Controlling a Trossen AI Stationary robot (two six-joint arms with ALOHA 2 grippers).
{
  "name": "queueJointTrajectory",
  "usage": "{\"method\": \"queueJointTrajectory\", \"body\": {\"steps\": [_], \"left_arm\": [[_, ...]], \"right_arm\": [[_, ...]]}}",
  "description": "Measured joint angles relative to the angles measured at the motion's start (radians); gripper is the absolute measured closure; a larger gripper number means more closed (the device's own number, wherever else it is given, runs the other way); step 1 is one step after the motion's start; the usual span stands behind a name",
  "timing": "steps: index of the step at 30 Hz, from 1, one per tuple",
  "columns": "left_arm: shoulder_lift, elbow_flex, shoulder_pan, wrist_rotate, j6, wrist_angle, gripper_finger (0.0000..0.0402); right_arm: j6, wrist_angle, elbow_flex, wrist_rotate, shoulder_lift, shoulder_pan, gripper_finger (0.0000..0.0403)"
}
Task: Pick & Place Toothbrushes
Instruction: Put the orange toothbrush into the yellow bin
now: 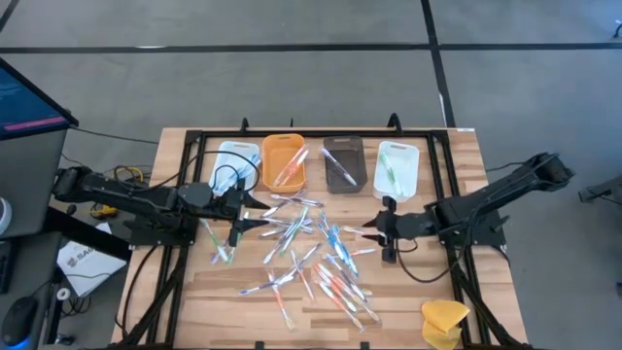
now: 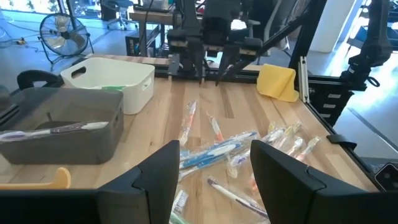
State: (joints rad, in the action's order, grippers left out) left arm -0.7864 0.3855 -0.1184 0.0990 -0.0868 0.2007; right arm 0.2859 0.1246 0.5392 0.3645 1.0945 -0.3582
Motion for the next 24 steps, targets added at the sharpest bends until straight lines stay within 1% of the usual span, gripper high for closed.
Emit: {"method": "queueJointTrajectory", "body": {"steps": [2,9,12,16,20,24], "left_arm": [[0.000,0.000,0.000,0.000,0.000,0.000,0.0211],[0.000,0.000,0.000,0.003,0.002,0.001,0.0211],[0.000,0.000,0.002,0.031,0.048,0.006,0.0211],[0.000,0.000,0.000,0.037,0.043,0.012,0.0211],[0.000,0.000,0.000,0.037,0.022,0.018,0.0211],[0.000,0.000,0.000,0.037,0.020,0.020,0.0211]], "right_arm": [[0.035,-0.001,0.000,0.000,0.023,0.002,0.0252],[0.032,-0.001,0.000,0.000,0.097,0.007,0.0191],[0.029,-0.001,0.000,0.000,0.133,0.008,0.0175],[0.010,-0.004,0.000,0.001,0.185,0.008,0.0172],[-0.024,-0.017,0.000,0.003,0.251,0.008,0.0182],[-0.026,-0.082,0.001,0.003,0.316,0.023,0.0195]]}}
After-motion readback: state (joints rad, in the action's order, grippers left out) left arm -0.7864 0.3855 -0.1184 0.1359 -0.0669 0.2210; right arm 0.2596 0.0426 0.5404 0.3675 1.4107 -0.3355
